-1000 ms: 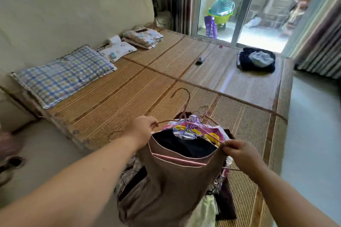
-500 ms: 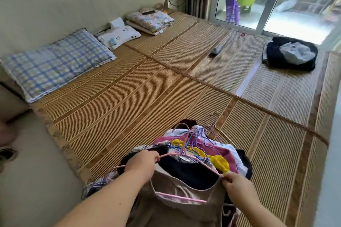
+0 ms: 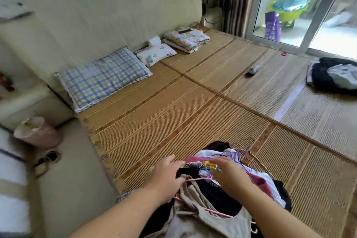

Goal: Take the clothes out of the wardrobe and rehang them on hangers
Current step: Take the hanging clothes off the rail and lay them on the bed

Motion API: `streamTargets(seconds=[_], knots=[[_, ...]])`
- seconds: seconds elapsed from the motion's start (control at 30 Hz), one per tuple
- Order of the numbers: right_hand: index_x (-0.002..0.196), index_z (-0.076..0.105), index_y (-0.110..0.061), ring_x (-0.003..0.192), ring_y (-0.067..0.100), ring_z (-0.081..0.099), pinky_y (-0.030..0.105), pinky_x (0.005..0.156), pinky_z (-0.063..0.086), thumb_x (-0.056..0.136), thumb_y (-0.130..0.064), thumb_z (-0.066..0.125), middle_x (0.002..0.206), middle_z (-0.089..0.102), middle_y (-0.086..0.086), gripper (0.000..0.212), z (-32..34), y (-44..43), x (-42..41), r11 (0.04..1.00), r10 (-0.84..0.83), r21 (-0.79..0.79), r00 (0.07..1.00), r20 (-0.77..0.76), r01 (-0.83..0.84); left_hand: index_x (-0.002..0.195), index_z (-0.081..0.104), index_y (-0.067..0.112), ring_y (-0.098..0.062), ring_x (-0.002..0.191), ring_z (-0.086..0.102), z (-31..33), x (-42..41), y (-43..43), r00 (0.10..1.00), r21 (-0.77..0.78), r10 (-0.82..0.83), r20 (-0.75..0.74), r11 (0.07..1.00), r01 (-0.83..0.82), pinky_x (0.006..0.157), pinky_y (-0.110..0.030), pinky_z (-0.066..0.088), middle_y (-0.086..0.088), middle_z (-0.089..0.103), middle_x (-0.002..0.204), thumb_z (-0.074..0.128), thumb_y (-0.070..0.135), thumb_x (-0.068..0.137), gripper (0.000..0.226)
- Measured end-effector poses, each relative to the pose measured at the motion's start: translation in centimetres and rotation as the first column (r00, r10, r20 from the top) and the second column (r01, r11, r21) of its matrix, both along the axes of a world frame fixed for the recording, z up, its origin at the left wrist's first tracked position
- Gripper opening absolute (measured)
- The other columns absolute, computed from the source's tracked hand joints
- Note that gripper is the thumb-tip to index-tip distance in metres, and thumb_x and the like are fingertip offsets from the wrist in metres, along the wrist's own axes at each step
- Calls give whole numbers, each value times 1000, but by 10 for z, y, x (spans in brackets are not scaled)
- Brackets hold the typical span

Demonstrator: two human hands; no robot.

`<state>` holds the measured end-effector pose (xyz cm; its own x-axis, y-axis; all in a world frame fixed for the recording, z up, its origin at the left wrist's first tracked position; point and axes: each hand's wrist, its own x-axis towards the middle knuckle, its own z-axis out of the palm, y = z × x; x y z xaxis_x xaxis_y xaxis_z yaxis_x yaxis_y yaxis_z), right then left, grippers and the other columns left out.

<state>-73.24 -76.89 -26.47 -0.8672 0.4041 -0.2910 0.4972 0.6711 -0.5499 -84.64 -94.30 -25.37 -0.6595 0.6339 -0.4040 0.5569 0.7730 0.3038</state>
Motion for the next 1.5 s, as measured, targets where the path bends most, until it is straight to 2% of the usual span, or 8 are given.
streamTargets(seconds=[0.13,0.3,0.57,0.63,0.8,0.87,1.2,1.5], knots=[[131,55,-29,125,11,47,28,104,38,92,-28,55,137,50,-10,38,93,-58,-56,971,236,91,951,-199,-222,142,33,40,-21,139,28,93,-11,-54,984,114,79,-159,992,-62,113,-49,22,7,20,156,49,44,94,51],[130,53,-35,121,11,50,31,104,41,91,-32,55,134,52,-11,39,204,-171,-105,856,516,216,754,-406,-470,139,40,39,-23,136,34,200,-21,-170,893,247,239,-382,957,-151,109,-45,34,6,29,153,55,52,89,54],[139,39,-38,125,14,46,34,106,36,90,-34,55,142,44,-10,52,311,-379,-127,628,739,372,374,-561,-684,138,44,37,-16,137,33,310,23,-373,582,333,506,-637,861,-385,112,-37,29,8,32,150,31,67,74,72],[142,35,-38,124,15,47,33,106,36,90,-36,54,144,41,-11,55,328,-424,-130,579,762,403,295,-577,-709,137,46,34,-18,137,33,328,36,-409,474,345,530,-703,837,-425,112,-40,29,4,34,150,37,61,74,70],[144,27,-42,123,13,47,31,104,37,91,-39,54,145,39,-13,59,376,-542,-125,445,802,514,71,-593,-734,121,60,25,-29,119,55,371,80,-512,165,321,461,-872,792,-518,93,-46,47,-7,54,134,58,40,71,52],[143,28,-42,121,13,49,31,105,36,91,-38,54,145,39,-12,58,382,-549,-127,438,799,506,64,-599,-743,120,61,25,-30,118,56,380,83,-517,159,312,456,-876,785,-536,92,-47,48,-8,55,133,62,39,70,51],[141,33,-41,129,12,43,39,105,40,90,-43,55,144,40,-13,56,458,-716,-157,258,681,592,-291,-672,-764,111,63,34,-27,124,50,451,123,-622,-127,286,291,-948,610,-739,97,-47,46,-5,50,138,50,49,74,42],[141,38,-31,126,20,46,34,104,39,89,-38,57,141,46,-1,56,539,-829,-199,54,540,580,-465,-701,-813,109,66,29,-28,137,34,548,140,-659,-353,312,-100,-930,290,-905,105,-55,30,-6,48,140,49,45,73,43]])
